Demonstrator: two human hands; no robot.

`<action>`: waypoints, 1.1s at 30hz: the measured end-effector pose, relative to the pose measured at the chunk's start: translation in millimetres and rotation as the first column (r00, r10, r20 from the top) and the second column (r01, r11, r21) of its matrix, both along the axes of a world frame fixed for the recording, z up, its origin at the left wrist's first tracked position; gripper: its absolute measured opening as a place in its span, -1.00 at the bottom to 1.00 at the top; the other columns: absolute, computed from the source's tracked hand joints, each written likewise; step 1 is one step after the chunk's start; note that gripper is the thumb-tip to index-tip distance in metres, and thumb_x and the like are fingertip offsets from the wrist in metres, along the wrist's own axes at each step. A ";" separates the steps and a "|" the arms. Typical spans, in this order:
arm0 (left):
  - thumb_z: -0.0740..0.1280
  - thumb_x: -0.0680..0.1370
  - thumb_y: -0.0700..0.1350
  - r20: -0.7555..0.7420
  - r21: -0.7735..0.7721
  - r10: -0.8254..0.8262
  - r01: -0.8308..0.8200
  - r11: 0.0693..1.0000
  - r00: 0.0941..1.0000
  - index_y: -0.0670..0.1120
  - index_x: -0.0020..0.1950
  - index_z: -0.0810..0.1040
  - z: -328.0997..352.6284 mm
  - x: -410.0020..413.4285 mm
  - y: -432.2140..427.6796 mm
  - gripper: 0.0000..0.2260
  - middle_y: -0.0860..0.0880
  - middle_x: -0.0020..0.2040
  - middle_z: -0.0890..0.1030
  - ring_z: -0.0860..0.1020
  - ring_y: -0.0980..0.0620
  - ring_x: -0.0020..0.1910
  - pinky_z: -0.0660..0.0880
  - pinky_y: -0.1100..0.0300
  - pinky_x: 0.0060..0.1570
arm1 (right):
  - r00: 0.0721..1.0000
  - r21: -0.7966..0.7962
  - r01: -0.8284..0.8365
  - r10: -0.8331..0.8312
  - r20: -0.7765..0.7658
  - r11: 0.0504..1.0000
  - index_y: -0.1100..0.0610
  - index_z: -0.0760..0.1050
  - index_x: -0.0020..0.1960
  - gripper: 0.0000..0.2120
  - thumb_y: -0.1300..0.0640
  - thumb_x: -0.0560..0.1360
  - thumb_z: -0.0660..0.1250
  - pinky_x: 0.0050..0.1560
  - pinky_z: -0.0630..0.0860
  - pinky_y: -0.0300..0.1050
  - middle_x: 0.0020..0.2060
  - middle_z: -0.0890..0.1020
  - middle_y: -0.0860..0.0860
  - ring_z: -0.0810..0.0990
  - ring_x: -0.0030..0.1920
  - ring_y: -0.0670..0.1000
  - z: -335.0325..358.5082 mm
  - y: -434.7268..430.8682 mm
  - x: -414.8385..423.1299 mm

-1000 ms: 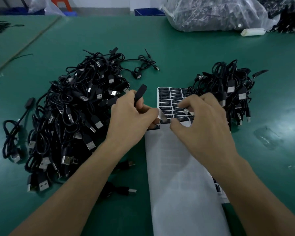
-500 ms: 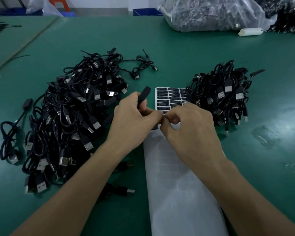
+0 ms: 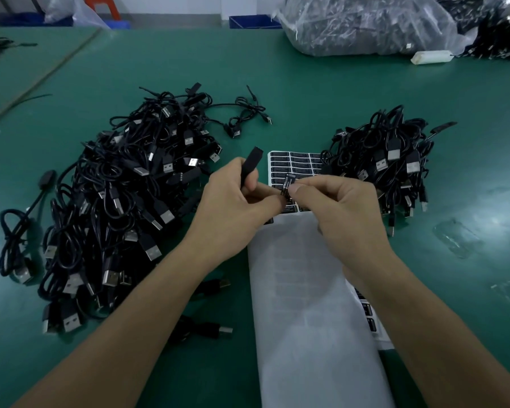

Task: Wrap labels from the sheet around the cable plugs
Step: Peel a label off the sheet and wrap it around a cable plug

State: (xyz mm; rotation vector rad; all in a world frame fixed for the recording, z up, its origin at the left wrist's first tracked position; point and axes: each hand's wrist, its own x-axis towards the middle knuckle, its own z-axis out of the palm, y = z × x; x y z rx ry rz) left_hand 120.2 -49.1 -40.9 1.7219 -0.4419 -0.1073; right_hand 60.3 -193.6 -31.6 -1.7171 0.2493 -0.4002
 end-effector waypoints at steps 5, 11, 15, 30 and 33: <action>0.44 0.34 -0.19 0.003 0.001 -0.016 0.016 1.000 1.000 -0.03 -0.21 0.26 -1.5 0.5 -0.3 -0.67 -0.12 -0.21 0.71 0.69 -0.16 -0.09 0.62 -0.04 -0.08 | 0.999 -0.118 0.037 -0.036 0.017 0.992 -0.10 0.68 -0.30 -0.80 0.13 0.45 0.47 -0.32 0.47 -0.35 -0.39 0.68 -0.13 0.56 -0.37 -0.21 -2.0 -3.2 0.4; 0.44 0.33 -0.18 0.001 0.019 -0.012 0.012 1.000 1.000 -0.03 -0.21 0.26 -0.7 0.7 0.8 -0.67 -0.12 -0.21 0.71 0.67 -0.19 -0.08 0.62 -0.03 -0.08 | 0.999 -0.076 0.032 -0.032 0.004 0.997 -0.09 0.69 -0.29 -0.83 0.12 0.45 0.49 -0.39 0.41 -0.35 -0.45 0.64 -0.12 0.48 -0.43 -0.21 -3.7 -4.6 2.0; 0.45 0.35 -0.18 -0.003 0.040 -0.037 0.037 0.999 0.999 -0.02 -0.21 0.26 -1.1 0.0 1.3 -0.66 -0.12 -0.21 0.71 0.67 -0.04 -0.19 0.63 -0.04 -0.07 | 1.000 -0.087 -0.003 0.002 -0.007 0.996 -0.06 0.68 -0.31 -0.81 0.15 0.46 0.47 -0.36 0.43 -0.36 -0.43 0.64 -0.09 0.48 -0.40 -0.20 -4.3 -5.5 3.6; 0.16 0.70 -0.08 0.042 0.161 -0.100 0.092 0.983 0.994 -0.12 -0.18 0.59 -0.8 -3.8 -0.4 -0.67 0.01 -0.33 0.58 0.55 0.09 -0.33 0.48 0.10 -0.37 | 0.981 0.189 -0.046 0.008 0.195 0.981 -0.07 0.55 0.14 -0.72 0.24 0.53 0.43 -0.21 0.50 -0.38 -0.28 0.67 -0.14 0.63 -0.24 -0.20 5.5 0.6 -0.2; 0.19 0.70 -0.10 0.090 0.159 -0.135 0.120 0.980 0.987 -0.17 -0.25 0.51 1.0 -3.3 1.0 -0.65 -0.03 -0.39 0.47 0.50 0.14 -0.39 0.47 0.13 -0.41 | 0.979 0.186 -0.082 0.044 0.198 0.979 -0.09 0.49 0.21 -0.57 0.33 0.49 0.45 -0.12 0.54 -0.37 -0.25 0.71 -0.08 0.69 -0.17 -0.15 4.8 1.6 -0.9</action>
